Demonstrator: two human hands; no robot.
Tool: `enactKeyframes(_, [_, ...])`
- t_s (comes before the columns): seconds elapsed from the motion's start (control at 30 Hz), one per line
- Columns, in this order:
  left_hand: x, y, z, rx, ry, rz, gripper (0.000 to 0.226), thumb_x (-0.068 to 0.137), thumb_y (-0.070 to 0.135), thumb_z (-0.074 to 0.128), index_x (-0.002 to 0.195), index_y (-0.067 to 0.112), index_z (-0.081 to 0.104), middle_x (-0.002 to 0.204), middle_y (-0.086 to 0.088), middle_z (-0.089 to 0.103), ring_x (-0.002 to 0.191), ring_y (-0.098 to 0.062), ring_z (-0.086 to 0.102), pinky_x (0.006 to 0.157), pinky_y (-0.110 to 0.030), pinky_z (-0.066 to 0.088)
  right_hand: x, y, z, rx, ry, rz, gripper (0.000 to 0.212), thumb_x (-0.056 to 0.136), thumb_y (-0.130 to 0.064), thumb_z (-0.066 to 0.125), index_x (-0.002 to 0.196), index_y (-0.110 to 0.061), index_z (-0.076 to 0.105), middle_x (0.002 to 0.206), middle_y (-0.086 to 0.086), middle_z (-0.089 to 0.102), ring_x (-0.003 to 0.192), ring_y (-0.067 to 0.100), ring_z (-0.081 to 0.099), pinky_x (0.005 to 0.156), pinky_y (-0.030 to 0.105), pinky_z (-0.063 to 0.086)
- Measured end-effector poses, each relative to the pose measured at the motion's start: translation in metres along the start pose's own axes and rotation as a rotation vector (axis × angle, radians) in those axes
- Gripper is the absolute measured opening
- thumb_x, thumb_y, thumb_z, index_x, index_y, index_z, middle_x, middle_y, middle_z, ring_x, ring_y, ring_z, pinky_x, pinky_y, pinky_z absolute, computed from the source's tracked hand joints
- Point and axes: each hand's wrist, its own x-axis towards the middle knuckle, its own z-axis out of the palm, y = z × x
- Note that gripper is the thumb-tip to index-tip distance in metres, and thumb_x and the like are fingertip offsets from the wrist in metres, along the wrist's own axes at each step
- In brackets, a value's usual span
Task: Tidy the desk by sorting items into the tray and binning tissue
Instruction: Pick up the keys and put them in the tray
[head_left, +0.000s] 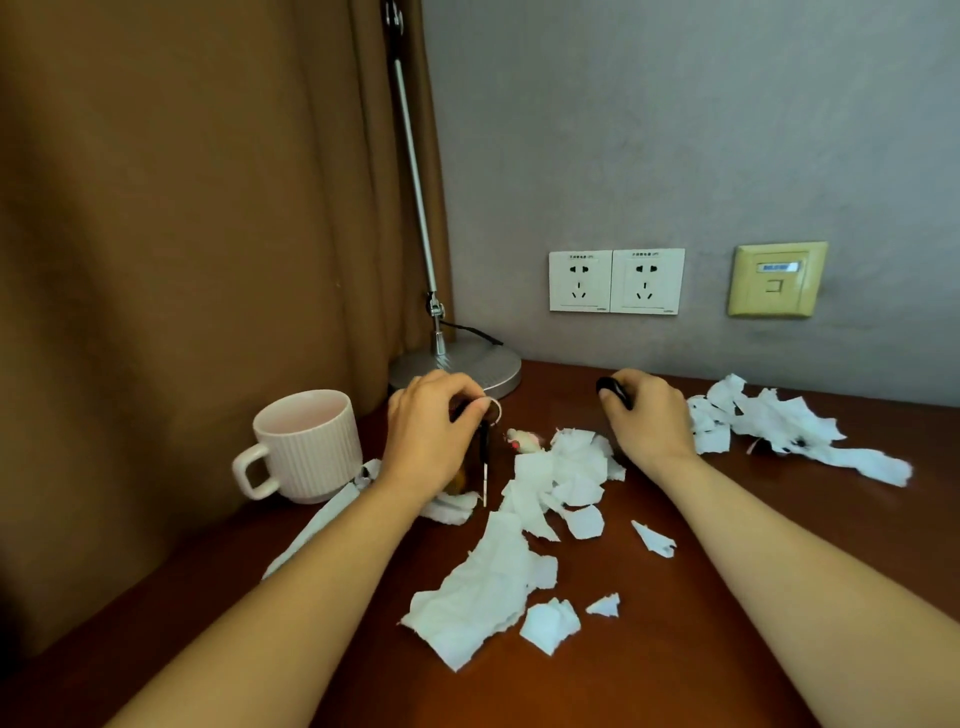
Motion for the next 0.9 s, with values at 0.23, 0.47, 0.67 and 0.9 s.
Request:
enactKeyframes(0.23, [0.017, 0.032, -0.041, -0.092, -0.047, -0.04, 0.017, 0.086, 0.019, 0.065, 0.07, 0.024, 0.063, 0.077, 0.007, 0.065, 0.083, -0.018, 0.063, 0.084, -0.039, 0.051, 0.004, -0.032, -0.054, 0.035, -0.044, -0.01, 0.027, 0.091, -0.024, 0.057, 0.064, -0.02, 0.05, 0.06, 0.002, 0.052, 0.075, 0.032, 0.056, 0.063, 0.03, 0.036])
enactKeyframes(0.47, [0.006, 0.08, -0.083, -0.277, -0.036, -0.019, 0.014, 0.088, 0.013, 0.063, 0.074, 0.015, 0.065, 0.081, 0.001, 0.066, 0.078, -0.01, 0.059, 0.068, -0.013, 0.043, -0.006, -0.076, -0.135, 0.021, -0.097, -0.133, 0.01, 0.088, -0.017, 0.059, 0.079, -0.013, 0.064, 0.072, 0.008, 0.064, 0.077, 0.028, 0.061, 0.065, 0.031, 0.044])
enactKeyframes(0.67, [-0.019, 0.127, -0.108, -0.293, -0.21, 0.044, 0.01, 0.088, 0.014, 0.064, 0.078, 0.014, 0.068, 0.077, 0.006, 0.065, 0.076, -0.005, 0.059, 0.069, -0.014, 0.042, -0.042, -0.09, -0.206, -0.061, -0.181, -0.188, 0.007, 0.088, -0.015, 0.061, 0.086, -0.013, 0.067, 0.079, 0.006, 0.062, 0.082, 0.025, 0.06, 0.074, 0.031, 0.045])
enactKeyframes(0.9, [-0.041, 0.192, -0.106, -0.241, -0.367, 0.133, 0.01, 0.087, 0.02, 0.065, 0.08, 0.016, 0.07, 0.084, 0.004, 0.07, 0.087, -0.009, 0.064, 0.087, -0.029, 0.049, -0.085, -0.093, -0.281, -0.206, -0.225, -0.228, 0.026, 0.086, -0.015, 0.063, 0.063, -0.025, 0.056, 0.058, -0.008, 0.05, 0.065, 0.014, 0.049, 0.057, 0.023, 0.036])
